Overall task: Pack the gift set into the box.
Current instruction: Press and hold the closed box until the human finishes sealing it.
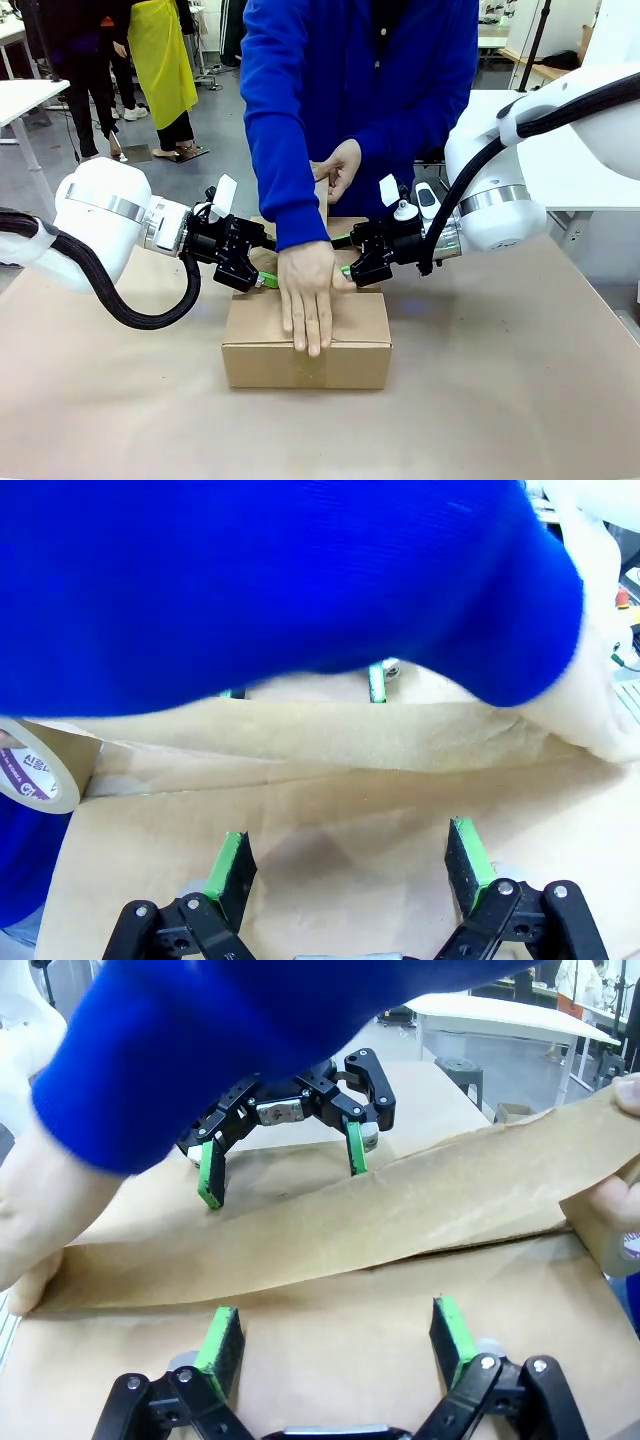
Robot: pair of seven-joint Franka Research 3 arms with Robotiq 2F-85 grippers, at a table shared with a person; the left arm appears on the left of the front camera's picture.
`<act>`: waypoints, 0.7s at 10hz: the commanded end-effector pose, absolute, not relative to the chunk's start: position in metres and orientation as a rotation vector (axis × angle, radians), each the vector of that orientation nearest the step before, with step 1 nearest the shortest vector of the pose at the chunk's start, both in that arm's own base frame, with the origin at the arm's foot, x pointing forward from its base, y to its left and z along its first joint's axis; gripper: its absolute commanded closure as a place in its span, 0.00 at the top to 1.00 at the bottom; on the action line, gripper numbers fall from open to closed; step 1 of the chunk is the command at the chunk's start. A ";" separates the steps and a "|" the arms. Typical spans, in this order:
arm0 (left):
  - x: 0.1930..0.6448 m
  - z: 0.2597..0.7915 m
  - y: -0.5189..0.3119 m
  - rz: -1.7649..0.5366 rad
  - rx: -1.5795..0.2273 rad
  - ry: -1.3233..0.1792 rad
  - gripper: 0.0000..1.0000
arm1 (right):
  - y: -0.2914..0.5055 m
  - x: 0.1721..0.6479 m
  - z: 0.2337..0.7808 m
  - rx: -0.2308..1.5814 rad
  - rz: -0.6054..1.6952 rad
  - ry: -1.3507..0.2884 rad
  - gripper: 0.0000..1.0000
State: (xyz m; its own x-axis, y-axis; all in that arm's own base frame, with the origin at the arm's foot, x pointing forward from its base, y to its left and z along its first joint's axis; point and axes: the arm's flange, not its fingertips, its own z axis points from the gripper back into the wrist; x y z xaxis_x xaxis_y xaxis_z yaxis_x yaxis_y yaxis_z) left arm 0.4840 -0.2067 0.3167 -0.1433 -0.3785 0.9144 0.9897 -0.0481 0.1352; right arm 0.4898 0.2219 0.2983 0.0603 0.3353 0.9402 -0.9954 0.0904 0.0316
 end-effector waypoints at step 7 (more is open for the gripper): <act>0.483 0.315 -0.207 -1.510 -0.857 -1.015 1.00 | 0.221 0.487 0.294 0.916 1.263 -0.954 1.00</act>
